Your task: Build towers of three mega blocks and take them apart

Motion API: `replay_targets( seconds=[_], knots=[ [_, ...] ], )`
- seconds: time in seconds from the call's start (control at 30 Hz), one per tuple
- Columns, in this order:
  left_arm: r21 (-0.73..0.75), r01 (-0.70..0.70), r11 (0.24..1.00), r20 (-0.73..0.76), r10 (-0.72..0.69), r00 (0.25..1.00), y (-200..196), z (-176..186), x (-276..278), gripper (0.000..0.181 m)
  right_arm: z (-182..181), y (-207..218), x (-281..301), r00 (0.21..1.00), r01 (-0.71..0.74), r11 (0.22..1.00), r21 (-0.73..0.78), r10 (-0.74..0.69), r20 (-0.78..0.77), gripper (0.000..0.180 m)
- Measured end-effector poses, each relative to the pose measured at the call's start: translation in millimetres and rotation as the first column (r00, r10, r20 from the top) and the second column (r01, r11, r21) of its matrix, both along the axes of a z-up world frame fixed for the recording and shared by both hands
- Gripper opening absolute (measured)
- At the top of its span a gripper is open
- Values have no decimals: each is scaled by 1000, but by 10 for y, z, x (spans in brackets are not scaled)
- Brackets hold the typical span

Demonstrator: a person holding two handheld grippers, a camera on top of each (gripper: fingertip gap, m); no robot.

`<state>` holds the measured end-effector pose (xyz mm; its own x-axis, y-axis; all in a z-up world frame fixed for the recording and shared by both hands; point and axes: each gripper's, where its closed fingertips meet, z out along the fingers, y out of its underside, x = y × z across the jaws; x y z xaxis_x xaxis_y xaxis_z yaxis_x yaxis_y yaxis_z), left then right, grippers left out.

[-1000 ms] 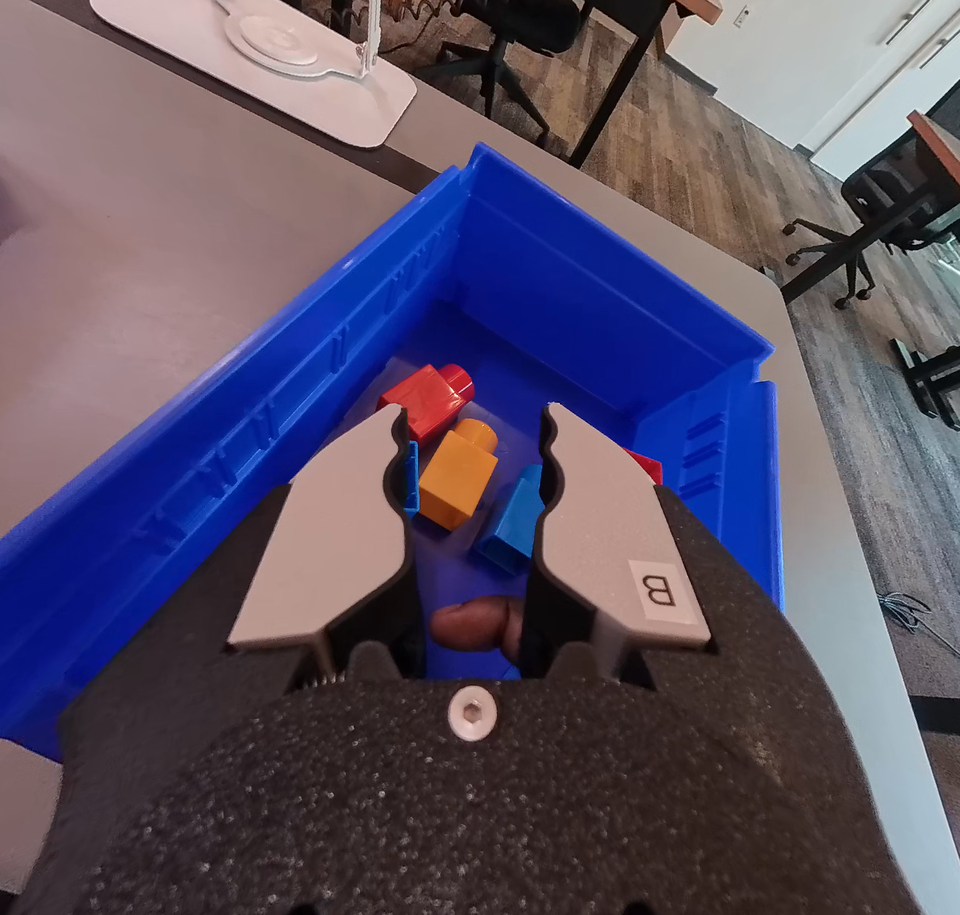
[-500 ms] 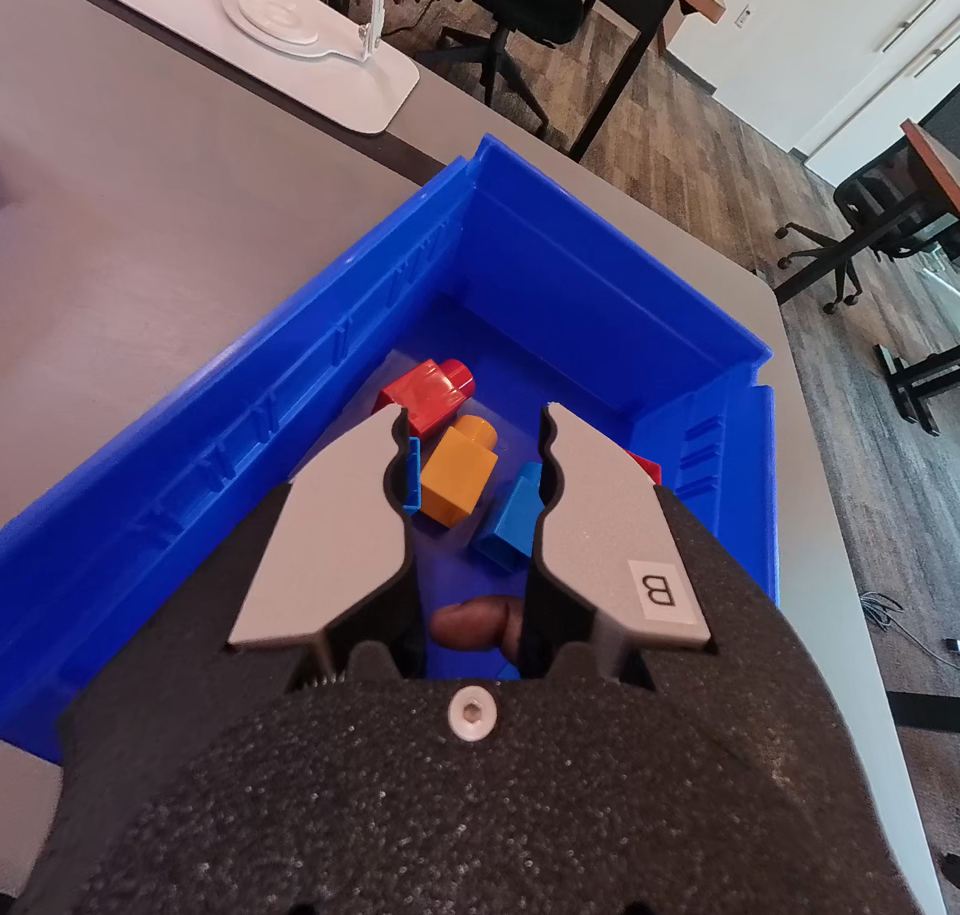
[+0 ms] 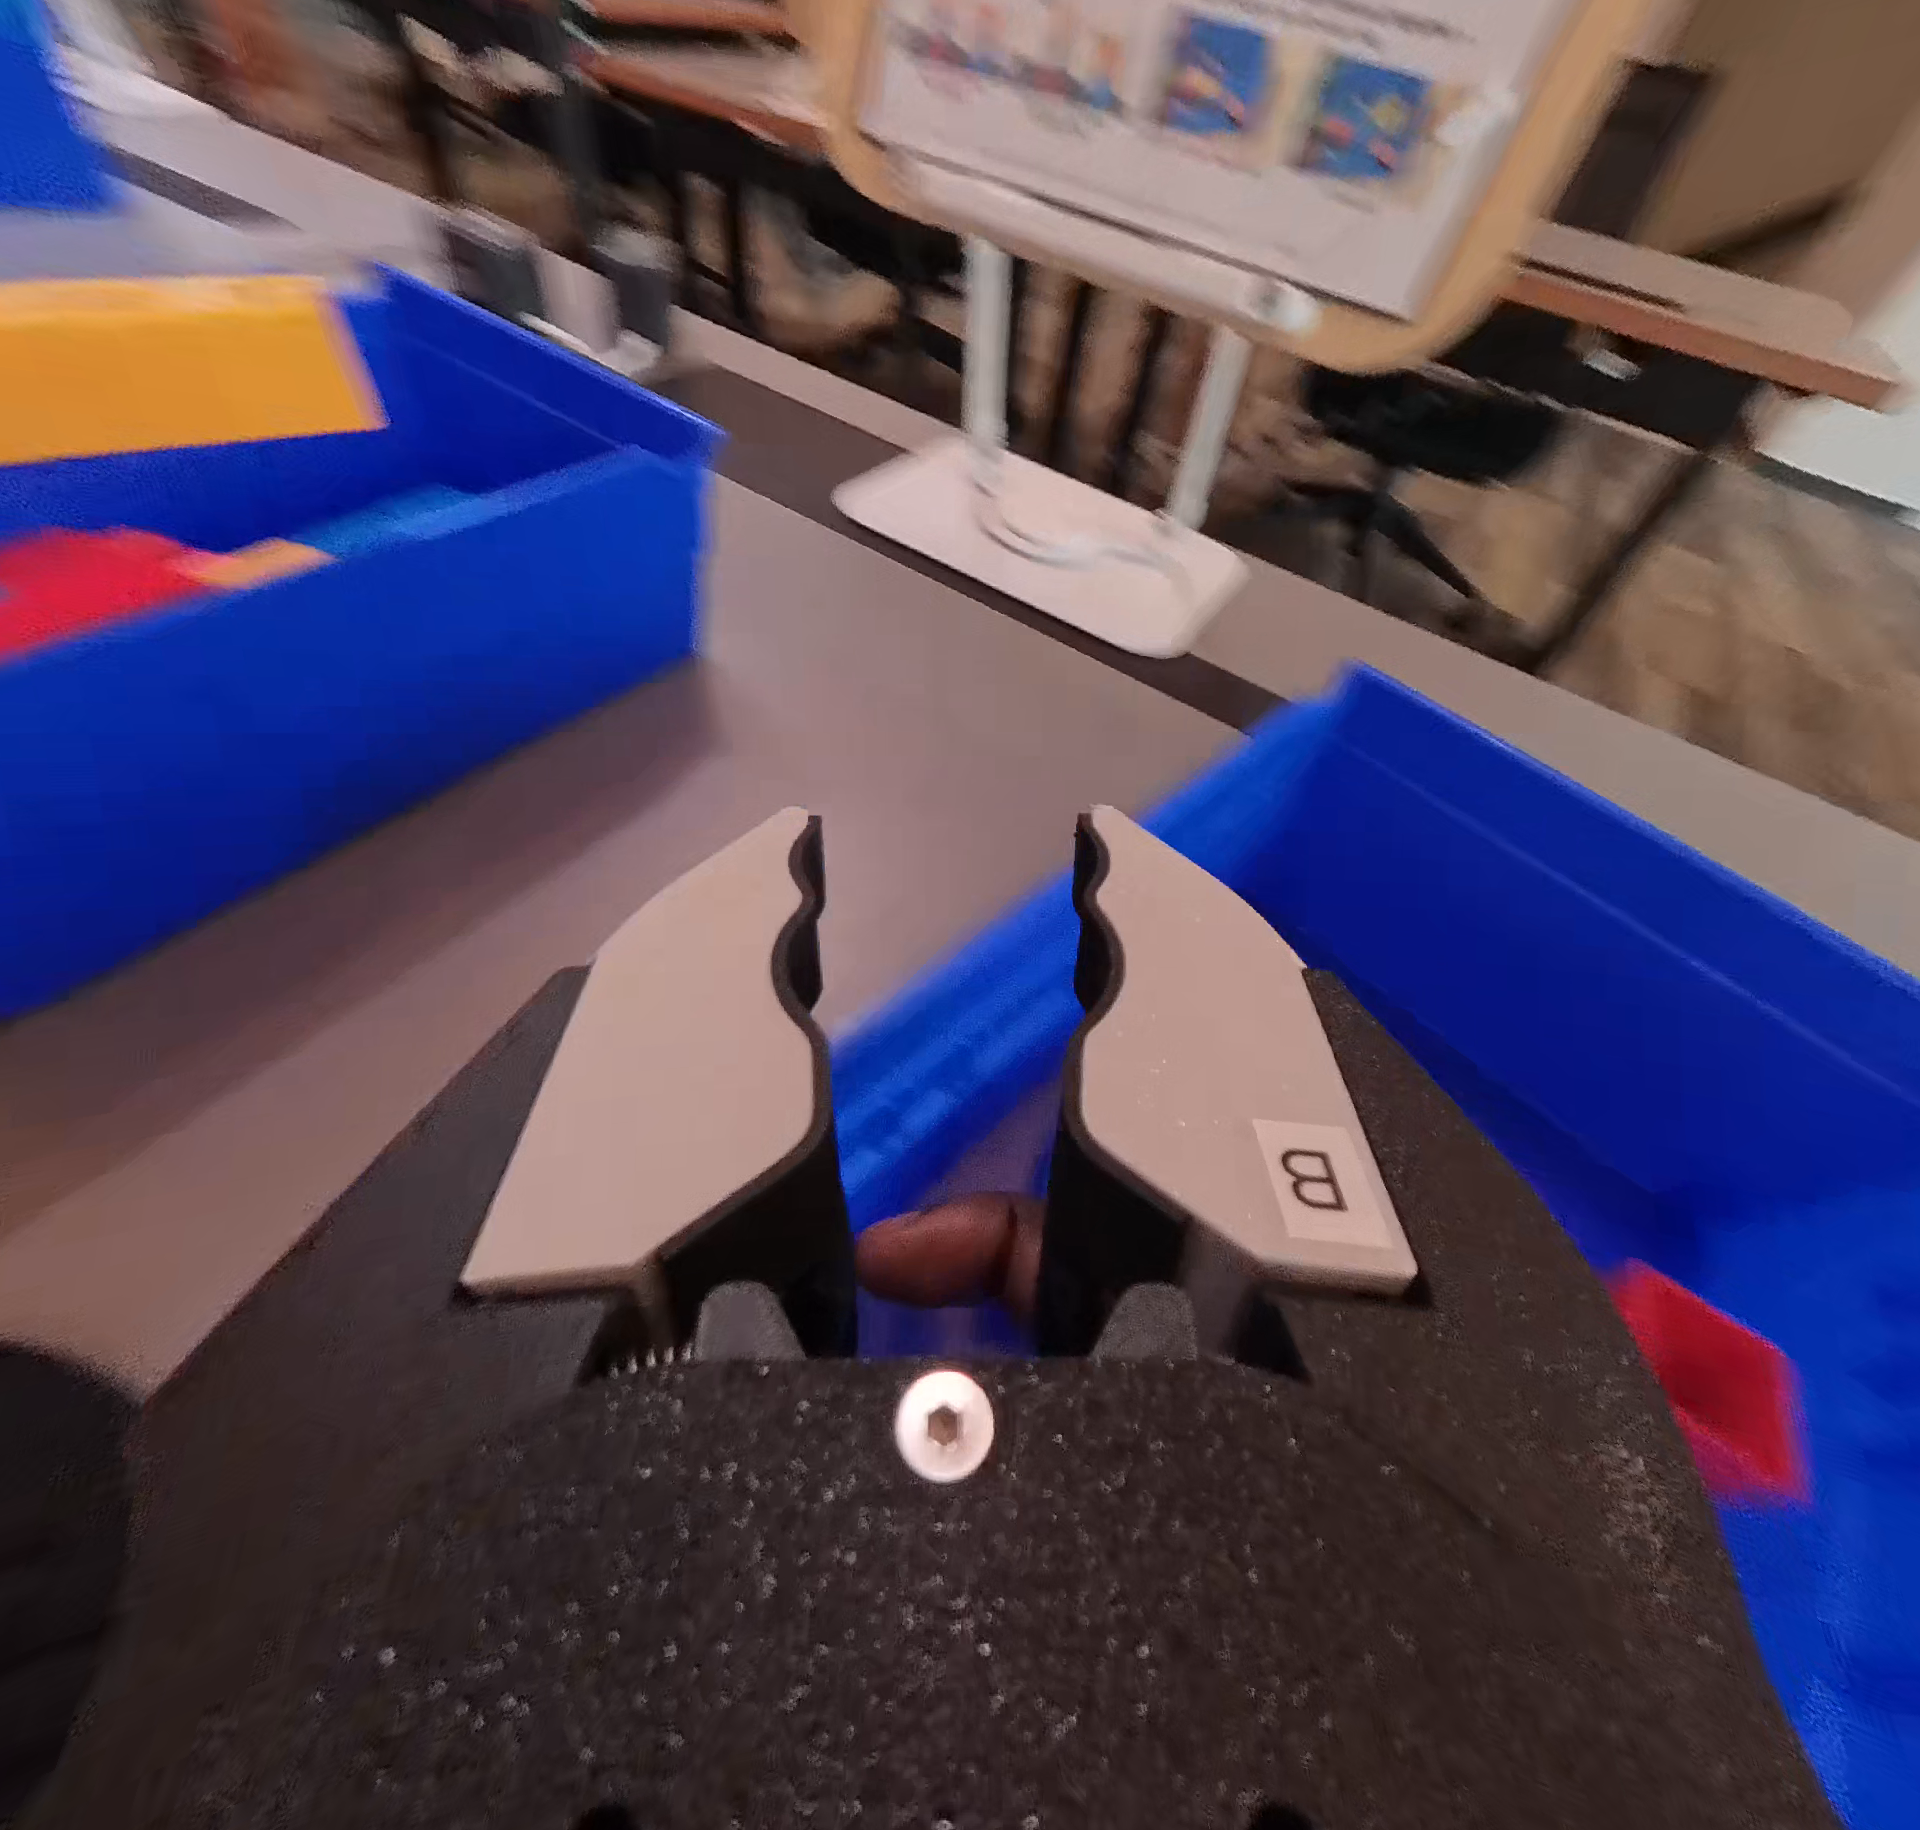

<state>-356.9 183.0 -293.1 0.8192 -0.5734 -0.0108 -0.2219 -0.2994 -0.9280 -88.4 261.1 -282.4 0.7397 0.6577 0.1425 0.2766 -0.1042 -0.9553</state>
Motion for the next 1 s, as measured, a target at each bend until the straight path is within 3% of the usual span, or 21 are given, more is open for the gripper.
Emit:
replay_targets(
  seconds=[0.03, 0.17, 0.27, 0.4, 0.53, 0.6, 0.63, 0.67, 0.77, 0.9, 1.0],
  knots=[
    [48, 67, 997, 51, -70, 996, -62, 114, 78, 39, 60, -117, -157, 994, -104, 995, 8, 104, -42, 48],
    [170, 380, 909, 136, -403, 905, -428, 349, 510, 39, 277, -644, -697, 863, -470, 881, 53, 471, -184, 63],
    [220, 537, 814, 102, -567, 818, -644, 356, 772, 39, 355, -897, -957, 747, -616, 786, 57, 606, -273, 69],
    [202, 649, 733, 43, -669, 742, -776, 231, 977, 39, 328, -1138, -1169, 631, -739, 673, 23, 704, -324, 72],
    [168, 681, 713, 6, -691, 723, -795, 128, 1053, 39, 323, -1226, -1210, 615, -756, 652, 64, 739, -275, 46],
    [160, 639, 752, 19, -650, 760, -715, 137, 1034, 38, 424, -1229, -1171, 621, -738, 664, 123, 739, -263, 41],
    [161, 607, 778, 15, -617, 786, -656, 152, 1019, 47, 476, -1210, -1153, 634, -717, 678, 161, 730, -255, 39],
    [171, 584, 793, 7, -594, 805, -618, 176, 1012, 55, 488, -1176, -1142, 660, -692, 698, 186, 715, -231, 38],
    [203, 529, 824, -78, -525, 847, -529, 215, 1020, 56, 467, -1095, -1157, 723, -637, 736, 227, 673, -154, 37],
    [247, 521, 817, -231, -472, 851, -463, 172, 1125, 51, 473, -1213, -1241, 687, -674, 694, 253, 715, -130, 37],
    [266, 545, 795, -241, -493, 836, -480, 167, 1243, 45, 424, -1279, -1291, 671, -700, 668, 253, 736, -86, 37]
  ],
)
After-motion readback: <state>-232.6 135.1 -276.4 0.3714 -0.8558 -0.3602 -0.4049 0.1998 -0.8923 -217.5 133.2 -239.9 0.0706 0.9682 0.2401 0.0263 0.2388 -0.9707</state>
